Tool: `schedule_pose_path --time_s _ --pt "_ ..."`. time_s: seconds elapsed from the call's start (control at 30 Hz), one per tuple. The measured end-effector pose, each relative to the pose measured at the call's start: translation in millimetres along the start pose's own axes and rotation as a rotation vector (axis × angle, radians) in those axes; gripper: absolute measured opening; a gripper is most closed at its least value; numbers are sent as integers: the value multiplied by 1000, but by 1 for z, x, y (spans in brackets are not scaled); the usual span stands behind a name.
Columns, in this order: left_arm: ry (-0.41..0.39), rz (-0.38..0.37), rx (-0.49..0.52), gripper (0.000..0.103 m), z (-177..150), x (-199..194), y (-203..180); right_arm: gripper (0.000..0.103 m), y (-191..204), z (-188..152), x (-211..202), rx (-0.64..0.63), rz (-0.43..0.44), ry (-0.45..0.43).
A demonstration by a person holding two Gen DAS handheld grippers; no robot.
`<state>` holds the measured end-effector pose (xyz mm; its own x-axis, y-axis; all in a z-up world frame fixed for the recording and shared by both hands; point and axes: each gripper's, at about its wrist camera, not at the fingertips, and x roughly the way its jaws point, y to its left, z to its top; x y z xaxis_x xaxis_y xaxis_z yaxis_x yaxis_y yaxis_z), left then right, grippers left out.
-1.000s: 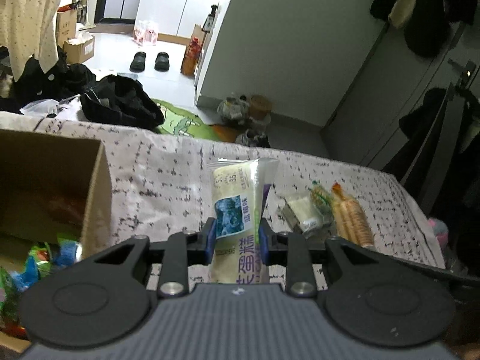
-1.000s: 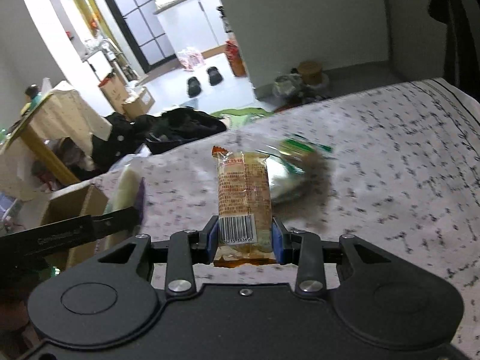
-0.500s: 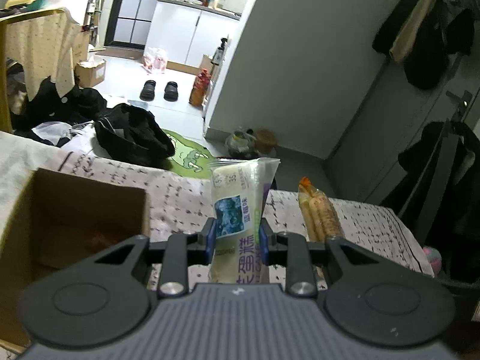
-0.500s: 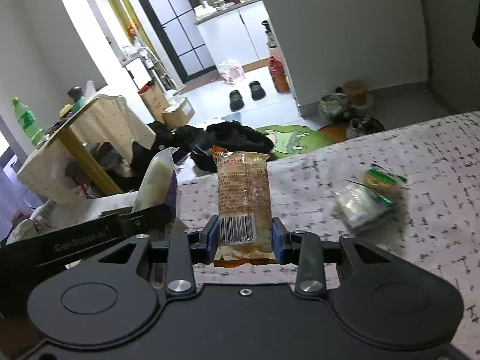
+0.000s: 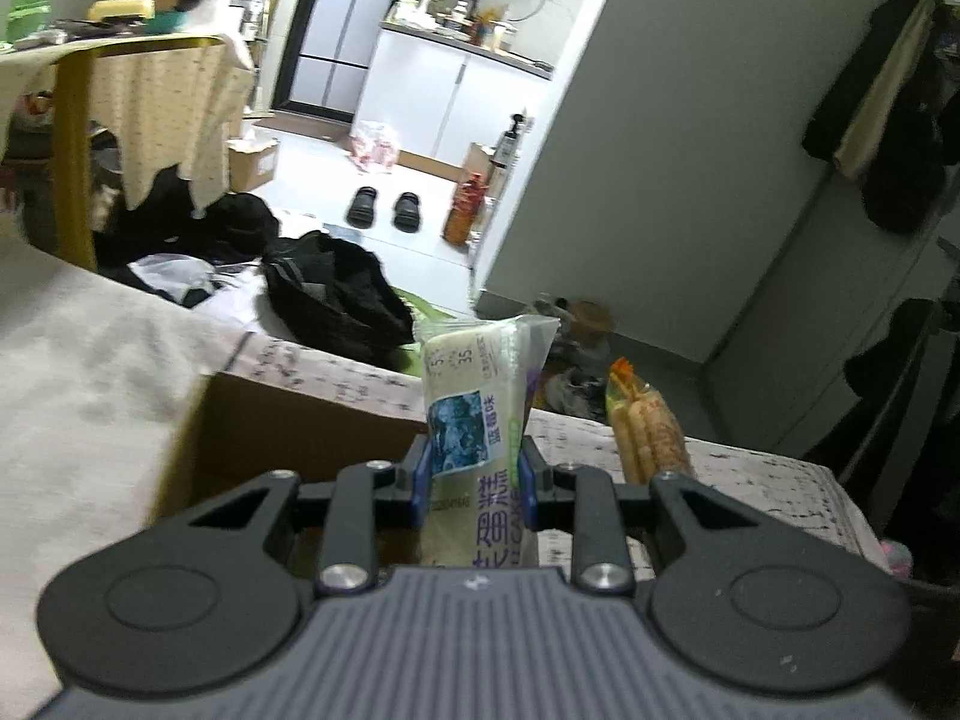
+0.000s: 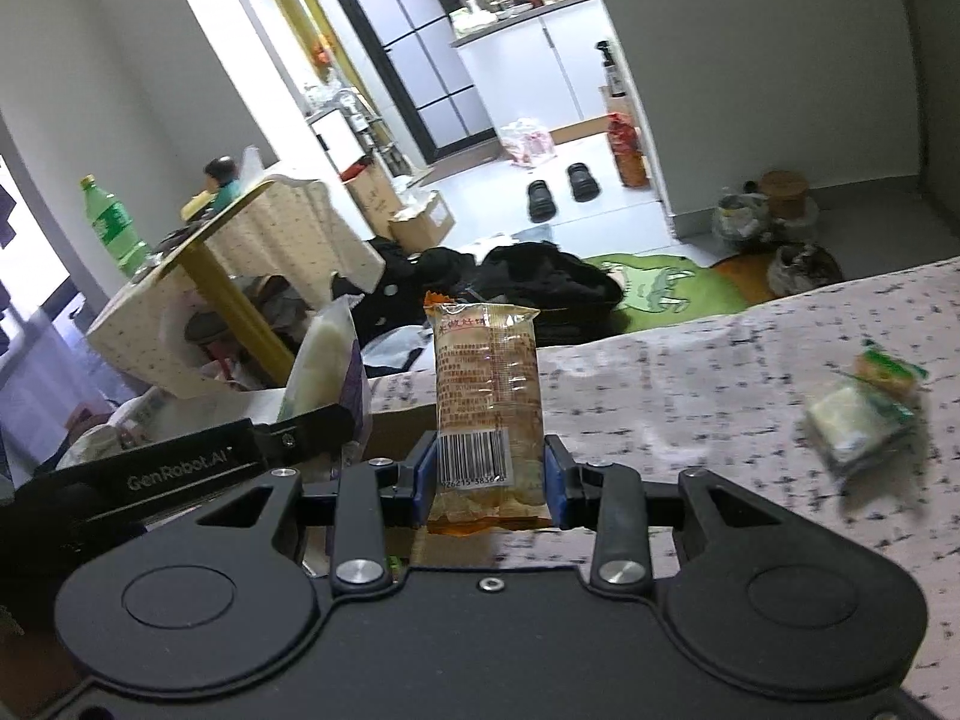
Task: Organize snacks
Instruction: 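Carry both snacks over the cardboard box and open both grippers to drop them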
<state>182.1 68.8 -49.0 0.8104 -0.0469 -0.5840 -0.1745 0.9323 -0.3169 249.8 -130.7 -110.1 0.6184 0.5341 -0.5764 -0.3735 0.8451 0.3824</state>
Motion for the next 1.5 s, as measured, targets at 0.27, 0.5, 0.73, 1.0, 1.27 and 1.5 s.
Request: schedule_pose_path --time_s 0.27,0.5,0.73,1.0,1.27,1.5 --pt "12 61 -14 27 8 -1 34 35 25 -3 20 -7 53 20" --pt "58 108 -47 27 2 15 61 35 34 -10 38 -14 60 67" --pt "86 166 -75 27 -5 26 77 35 41 -24 51 -32 57 113" --pt "64 184 -98 31 -5 11 79 35 46 -30 57 -24 53 132" --pt "7 204 -113 51 0 -15 74 36 61 -28 64 -38 87 141" --pt "-13 201 -82 75 1 -24 66 59 59 -32 49 -47 41 118"
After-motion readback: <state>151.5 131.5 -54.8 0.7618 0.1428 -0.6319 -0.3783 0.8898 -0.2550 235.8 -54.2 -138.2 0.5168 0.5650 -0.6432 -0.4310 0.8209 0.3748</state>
